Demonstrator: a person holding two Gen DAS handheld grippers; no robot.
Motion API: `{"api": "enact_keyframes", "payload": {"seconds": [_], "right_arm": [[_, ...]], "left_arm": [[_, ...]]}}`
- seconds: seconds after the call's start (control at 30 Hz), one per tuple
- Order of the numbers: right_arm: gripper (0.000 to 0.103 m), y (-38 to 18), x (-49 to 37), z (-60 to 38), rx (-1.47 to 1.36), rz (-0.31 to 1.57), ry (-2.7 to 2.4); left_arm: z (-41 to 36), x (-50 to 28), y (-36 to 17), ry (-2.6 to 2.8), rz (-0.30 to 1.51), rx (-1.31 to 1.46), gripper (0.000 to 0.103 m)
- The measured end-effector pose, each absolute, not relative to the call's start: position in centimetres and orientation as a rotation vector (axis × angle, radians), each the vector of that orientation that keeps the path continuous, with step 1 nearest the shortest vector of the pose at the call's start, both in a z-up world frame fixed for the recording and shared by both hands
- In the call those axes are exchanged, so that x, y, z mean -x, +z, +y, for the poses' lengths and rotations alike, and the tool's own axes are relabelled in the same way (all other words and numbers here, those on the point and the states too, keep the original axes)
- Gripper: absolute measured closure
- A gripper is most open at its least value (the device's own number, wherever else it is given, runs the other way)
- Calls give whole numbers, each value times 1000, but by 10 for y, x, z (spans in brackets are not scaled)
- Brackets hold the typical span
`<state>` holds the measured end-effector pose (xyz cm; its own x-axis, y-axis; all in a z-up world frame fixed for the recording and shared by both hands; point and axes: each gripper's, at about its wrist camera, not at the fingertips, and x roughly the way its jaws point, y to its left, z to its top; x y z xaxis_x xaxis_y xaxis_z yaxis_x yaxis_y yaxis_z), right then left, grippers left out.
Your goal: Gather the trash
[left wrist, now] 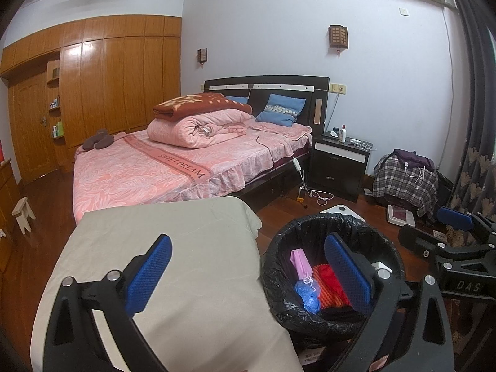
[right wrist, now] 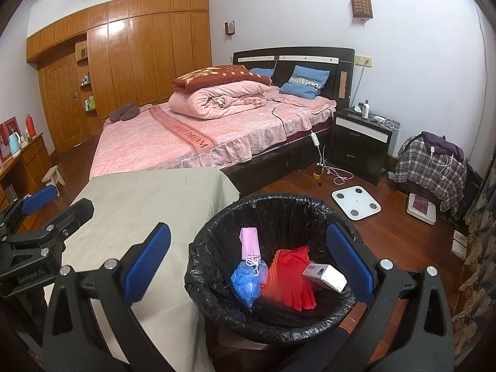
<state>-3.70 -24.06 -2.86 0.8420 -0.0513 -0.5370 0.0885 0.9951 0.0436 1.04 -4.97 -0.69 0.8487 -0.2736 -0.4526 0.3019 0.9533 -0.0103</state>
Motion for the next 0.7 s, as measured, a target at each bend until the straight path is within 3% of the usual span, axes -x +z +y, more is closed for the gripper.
{"api": "enact_keyframes", "payload": {"seconds": [0.7], "right_arm": [[5,-29,37,-241,-68,565,-74]], "left_arm": [[-48,-11,-7,-301,471,-62,6]]}}
